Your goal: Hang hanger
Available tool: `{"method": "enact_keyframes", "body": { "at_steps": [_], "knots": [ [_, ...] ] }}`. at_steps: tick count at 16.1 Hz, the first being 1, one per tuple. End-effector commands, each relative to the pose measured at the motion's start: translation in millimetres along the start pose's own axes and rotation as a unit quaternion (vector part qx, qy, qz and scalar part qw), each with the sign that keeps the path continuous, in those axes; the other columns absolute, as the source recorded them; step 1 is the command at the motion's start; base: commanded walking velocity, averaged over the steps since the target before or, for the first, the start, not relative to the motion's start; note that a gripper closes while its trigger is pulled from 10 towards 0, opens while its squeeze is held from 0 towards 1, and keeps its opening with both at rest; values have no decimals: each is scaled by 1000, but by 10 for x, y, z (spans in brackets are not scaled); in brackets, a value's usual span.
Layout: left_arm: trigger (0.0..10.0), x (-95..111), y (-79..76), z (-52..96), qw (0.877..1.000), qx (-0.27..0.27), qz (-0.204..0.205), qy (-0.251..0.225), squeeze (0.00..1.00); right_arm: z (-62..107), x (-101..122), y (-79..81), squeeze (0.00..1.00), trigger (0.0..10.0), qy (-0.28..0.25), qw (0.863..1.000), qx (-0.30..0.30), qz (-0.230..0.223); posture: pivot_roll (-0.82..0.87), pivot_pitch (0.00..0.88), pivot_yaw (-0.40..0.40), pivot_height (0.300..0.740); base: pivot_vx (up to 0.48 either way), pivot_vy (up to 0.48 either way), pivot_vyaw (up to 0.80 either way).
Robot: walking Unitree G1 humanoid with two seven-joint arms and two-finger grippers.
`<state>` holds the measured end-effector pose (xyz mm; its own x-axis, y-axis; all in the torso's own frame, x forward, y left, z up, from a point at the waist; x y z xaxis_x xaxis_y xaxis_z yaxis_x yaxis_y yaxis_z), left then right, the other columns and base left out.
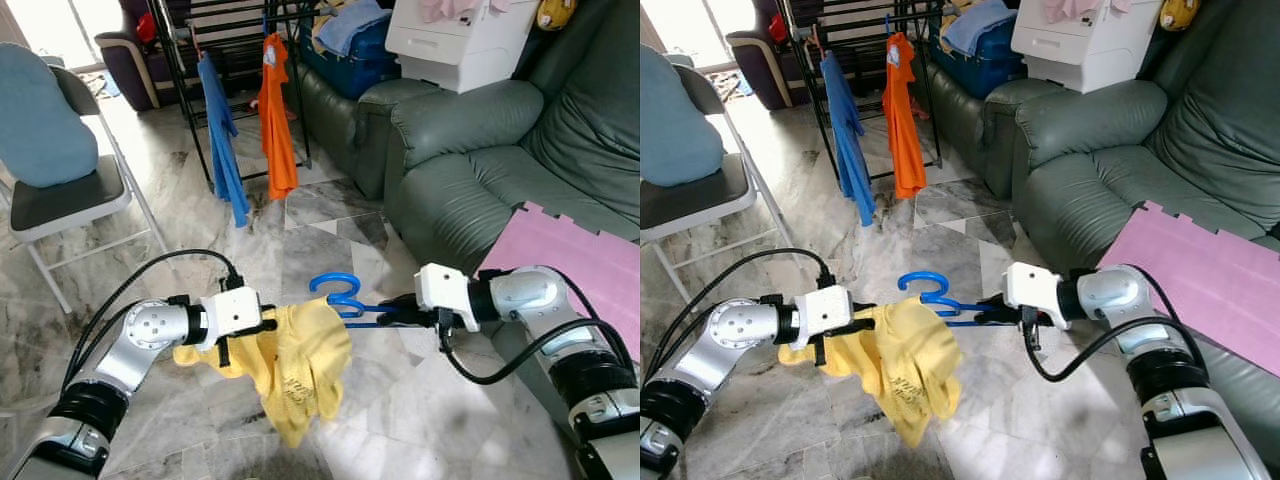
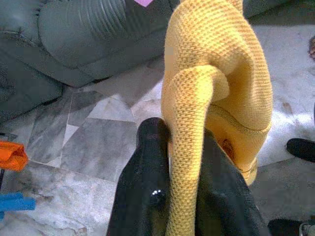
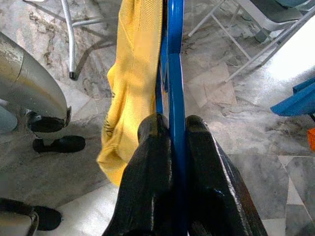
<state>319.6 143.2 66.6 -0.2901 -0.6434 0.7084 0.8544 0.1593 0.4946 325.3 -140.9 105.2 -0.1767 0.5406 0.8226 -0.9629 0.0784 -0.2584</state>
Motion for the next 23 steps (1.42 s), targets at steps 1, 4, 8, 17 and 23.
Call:
{"method": "enact_keyframes", "body": {
  "at_steps": [1,4,8,17,23],
  "knots": [
    [0,5,30,10,1000,-5,-1,1,0,-4,121,-83,0,10000,-15,1000,-8,22,-71,0,18,740,0,0,0],
    [0,-1,14,9,1000,-6,3,-1,0,-24,128,-91,0,10000,-15,1000,-10,26,-71,0,18,740,0,0,0],
    [0,2,6,3,1000,-3,10,-7,0,-25,123,-101,1000,10000,-15,1000,-9,18,-72,0,17,740,0,0,0],
    [0,-108,164,134,998,56,14,11,0,109,130,-285,1000,10000,29,999,-17,34,-64,0,24,740,0,0,0],
    [0,-362,444,312,977,185,86,61,0,550,309,-797,1000,10000,44,981,-175,69,-65,0,33,740,0,0,0]
  ]
}}
Point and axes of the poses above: a point about 5 cm out from each wrist's last joint towards the gripper, its own z axis pointing back from the gripper into the wrist, its own x axis along the axis of the wrist's last joint, y = z × x, the point moved 4 cm from there along -z, pointing out of the wrist towards the gripper, and after that the axes turned 5 degrees about -z, right-handed, at the moved point
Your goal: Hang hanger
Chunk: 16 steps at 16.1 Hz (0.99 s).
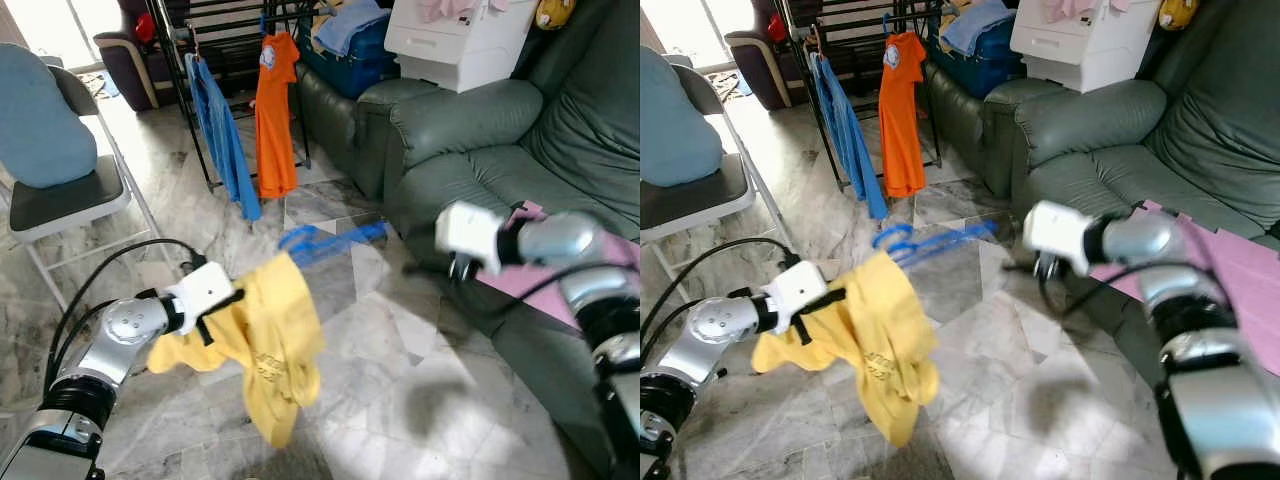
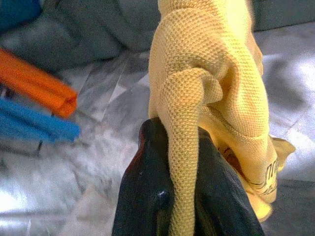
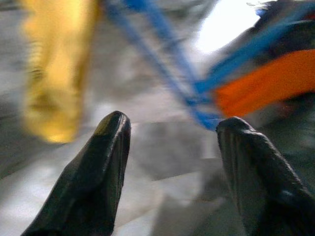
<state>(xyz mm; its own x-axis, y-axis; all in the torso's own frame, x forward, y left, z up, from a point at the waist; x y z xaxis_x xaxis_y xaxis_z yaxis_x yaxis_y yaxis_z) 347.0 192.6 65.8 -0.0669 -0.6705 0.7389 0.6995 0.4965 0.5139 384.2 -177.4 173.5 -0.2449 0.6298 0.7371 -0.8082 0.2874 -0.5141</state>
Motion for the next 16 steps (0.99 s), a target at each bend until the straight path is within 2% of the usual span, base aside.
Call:
{"method": "enact_keyframes", "body": {
  "at_steps": [1,3,4,5,7,8,9,10,12,13,16],
  "knots": [
    [0,20,165,28,999,40,23,-5,0,26,121,-172,1000,10000,-21,998,-51,10,-66,0,34,740,0,0,0],
    [0,-48,212,34,996,67,60,6,0,43,262,-349,1000,10000,-58,990,-126,16,-66,0,35,740,0,0,0],
    [0,-48,212,34,996,67,60,6,0,43,262,-349,1000,10000,-58,990,-126,16,-66,0,35,740,0,0,0],
    [0,-63,222,36,995,73,67,9,0,72,342,-462,1000,10000,-81,981,-176,16,-66,0,35,740,0,0,0],
    [0,-70,230,37,994,80,76,8,0,107,390,-545,1000,10000,-98,972,-213,9,-64,0,36,740,0,0,0],
    [0,-77,262,40,992,92,90,7,0,158,436,-635,1000,10000,-126,959,-254,-16,-66,0,34,740,0,0,0],
    [0,-74,273,40,991,96,95,5,0,173,445,-660,1000,10000,-136,954,-266,-28,-66,0,34,740,0,0,0],
    [0,100,366,34,982,109,146,-58,0,134,395,-598,1000,10000,-160,950,-255,-79,-66,0,34,740,0,0,0],
    [0,278,424,62,978,104,143,-110,0,-11,317,-383,1000,10000,-173,957,-202,-119,-61,0,35,740,0,0,0],
    [0,330,441,79,978,101,134,-123,0,-93,282,-259,1000,10000,-176,959,-171,-138,-57,0,39,740,0,0,0],
    [0,330,441,79,978,101,134,-123,0,-93,282,-259,1000,10000,-176,959,-171,-138,-57,0,39,740,0,0,0]
  ]
}}
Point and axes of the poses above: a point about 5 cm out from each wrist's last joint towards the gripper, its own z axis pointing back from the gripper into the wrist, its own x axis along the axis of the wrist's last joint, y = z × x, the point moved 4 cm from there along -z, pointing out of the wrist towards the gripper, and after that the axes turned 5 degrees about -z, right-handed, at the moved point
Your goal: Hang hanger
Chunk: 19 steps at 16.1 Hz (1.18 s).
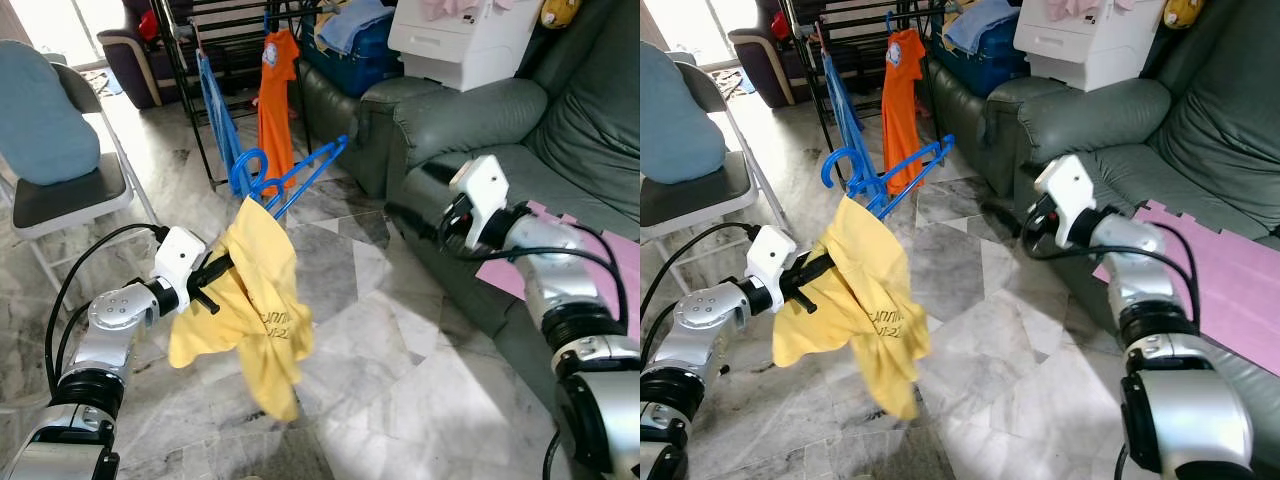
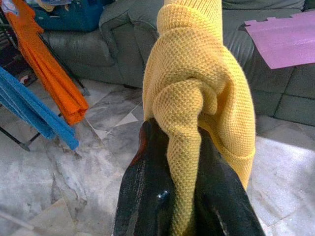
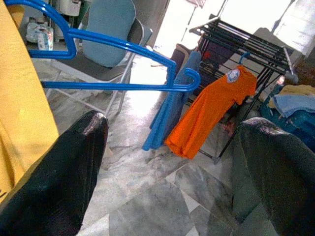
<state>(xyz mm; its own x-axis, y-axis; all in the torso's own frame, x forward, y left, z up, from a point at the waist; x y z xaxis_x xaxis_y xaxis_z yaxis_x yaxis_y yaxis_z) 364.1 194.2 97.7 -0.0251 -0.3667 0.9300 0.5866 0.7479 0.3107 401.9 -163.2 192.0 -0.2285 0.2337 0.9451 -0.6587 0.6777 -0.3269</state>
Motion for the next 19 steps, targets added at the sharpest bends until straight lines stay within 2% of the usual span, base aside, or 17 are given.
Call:
{"method": "enact_keyframes", "body": {
  "at_steps": [1,13,14,15,18,19],
  "knots": [
    [0,162,112,2,999,13,-16,-27,0,-30,112,-27,1000,10000,-13,1000,4,11,-57,0,39,740,0,0,0],
    [0,162,112,2,999,13,-16,-27,0,-30,112,-27,1000,10000,-13,1000,4,11,-57,0,39,740,0,0,0],
    [0,696,-322,-16,981,-117,-64,-144,0,-248,-400,422,0,10000,38,990,-29,-135,-41,0,29,740,0,0,0],
    [0,892,-552,21,963,-175,-85,-188,0,-318,-596,585,0,10000,70,980,-60,-178,-40,0,27,740,0,0,0],
    [0,945,-571,17,961,-174,-82,-200,0,-348,-633,654,0,10000,80,977,-50,-191,-35,0,23,740,0,0,0],
    [0,955,-622,22,957,-190,-76,-203,0,-353,-643,670,0,10000,86,977,-46,-190,-40,0,25,740,0,0,0]
  ]
}}
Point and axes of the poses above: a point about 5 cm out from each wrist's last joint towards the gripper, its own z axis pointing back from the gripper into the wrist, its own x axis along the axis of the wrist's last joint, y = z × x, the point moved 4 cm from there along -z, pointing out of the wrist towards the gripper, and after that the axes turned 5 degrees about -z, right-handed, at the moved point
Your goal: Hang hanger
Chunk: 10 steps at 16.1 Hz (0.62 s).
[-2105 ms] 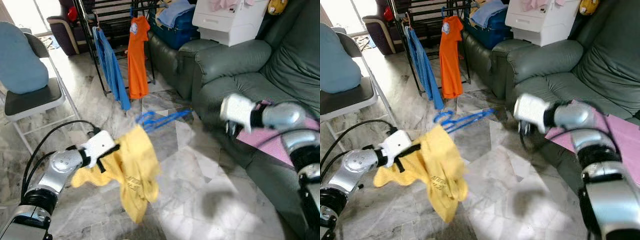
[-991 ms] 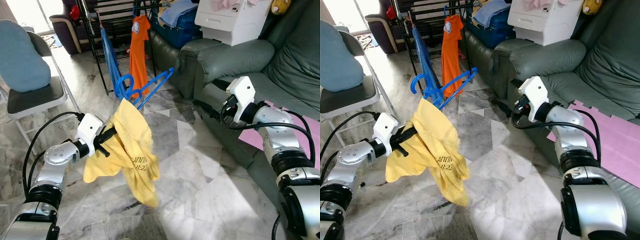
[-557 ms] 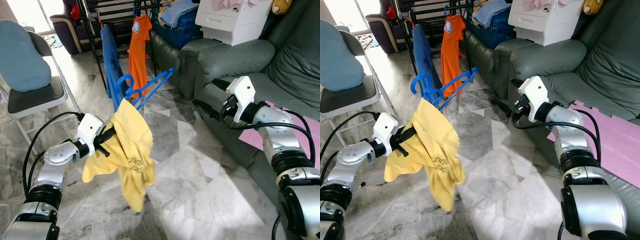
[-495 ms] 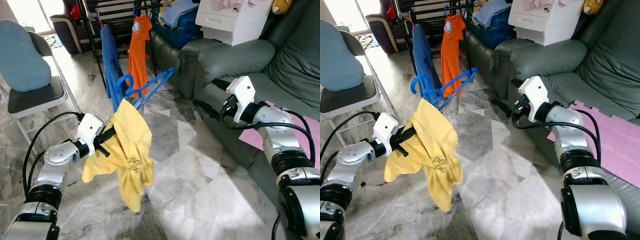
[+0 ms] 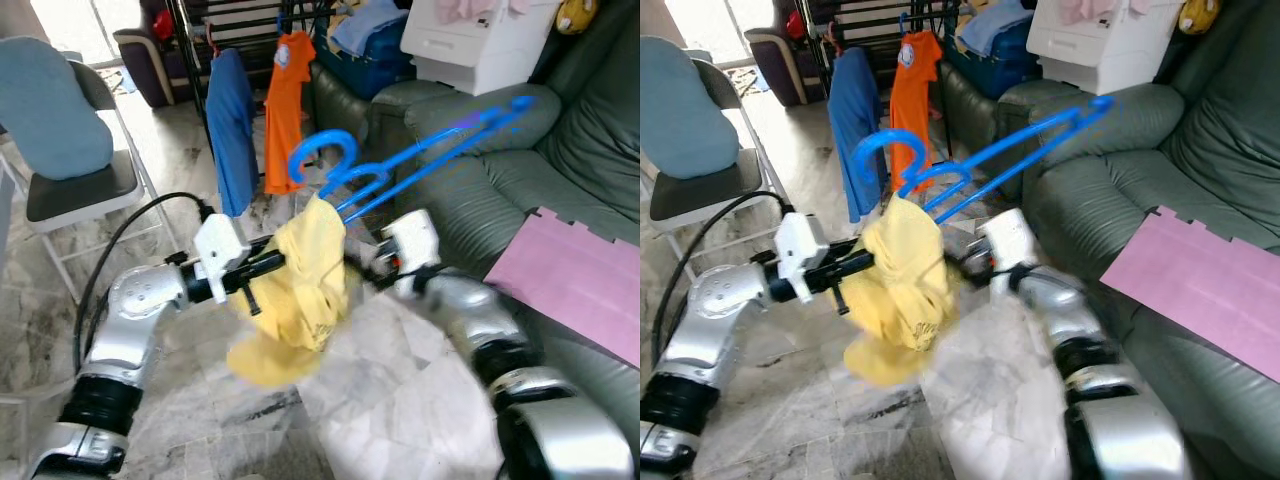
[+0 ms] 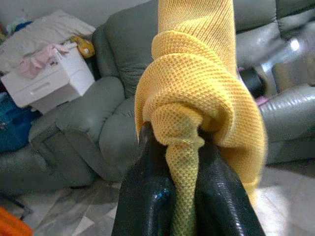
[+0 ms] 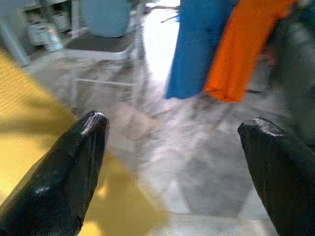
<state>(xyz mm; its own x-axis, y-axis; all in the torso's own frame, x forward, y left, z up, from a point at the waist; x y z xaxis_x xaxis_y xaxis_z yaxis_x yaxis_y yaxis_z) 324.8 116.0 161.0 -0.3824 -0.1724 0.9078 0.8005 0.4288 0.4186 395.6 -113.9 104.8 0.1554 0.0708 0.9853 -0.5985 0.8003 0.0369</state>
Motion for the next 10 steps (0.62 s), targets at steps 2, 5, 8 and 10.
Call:
{"method": "enact_keyframes", "body": {
  "at_steps": [2,5,8,10],
  "knots": [
    [0,127,-79,-13,999,-36,10,-22,0,-46,45,40,0,10000,-2,1000,1,-8,-40,0,26,740,0,0,0],
    [0,18,-106,38,998,-57,-31,20,0,-44,73,11,0,10000,2,1000,0,-25,-40,0,33,740,0,0,0],
    [0,2,-56,45,997,-48,-55,25,0,-28,85,-47,0,10000,6,999,-7,-37,-43,0,37,740,0,0,0],
    [0,2,23,8,996,-26,-74,30,0,-22,85,70,0,10000,14,997,53,-57,-44,0,37,740,0,0,0]
  ]
}}
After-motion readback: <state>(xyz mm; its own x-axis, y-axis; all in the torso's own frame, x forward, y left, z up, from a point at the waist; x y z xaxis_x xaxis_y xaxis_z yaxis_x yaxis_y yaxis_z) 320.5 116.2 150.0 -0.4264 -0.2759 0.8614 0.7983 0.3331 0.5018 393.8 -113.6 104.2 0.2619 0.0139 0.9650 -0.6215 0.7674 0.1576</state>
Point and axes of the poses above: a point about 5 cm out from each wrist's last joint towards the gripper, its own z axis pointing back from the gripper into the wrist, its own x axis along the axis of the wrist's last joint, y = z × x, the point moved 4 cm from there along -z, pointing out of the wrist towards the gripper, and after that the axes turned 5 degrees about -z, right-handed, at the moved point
